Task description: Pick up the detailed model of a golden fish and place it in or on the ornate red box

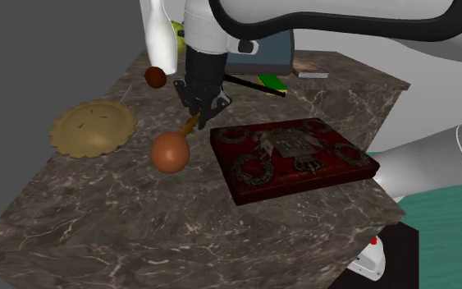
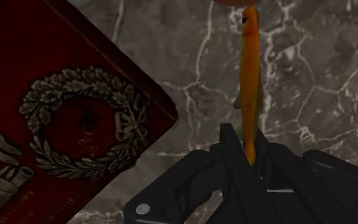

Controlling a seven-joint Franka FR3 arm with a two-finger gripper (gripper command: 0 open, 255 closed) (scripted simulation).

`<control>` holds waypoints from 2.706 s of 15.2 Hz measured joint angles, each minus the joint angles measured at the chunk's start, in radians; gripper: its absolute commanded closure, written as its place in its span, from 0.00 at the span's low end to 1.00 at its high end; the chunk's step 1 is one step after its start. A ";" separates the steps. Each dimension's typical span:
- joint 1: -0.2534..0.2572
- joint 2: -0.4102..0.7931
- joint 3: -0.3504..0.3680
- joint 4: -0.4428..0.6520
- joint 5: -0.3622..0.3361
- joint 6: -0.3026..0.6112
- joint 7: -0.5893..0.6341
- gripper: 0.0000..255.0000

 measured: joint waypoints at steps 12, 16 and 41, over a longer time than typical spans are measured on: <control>-0.034 0.056 -0.010 0.191 -0.044 -0.138 0.028 1.00; -0.053 0.089 0.005 0.273 -0.063 -0.189 0.048 1.00; 0.242 -0.478 -0.454 -0.172 0.008 -0.411 -0.157 1.00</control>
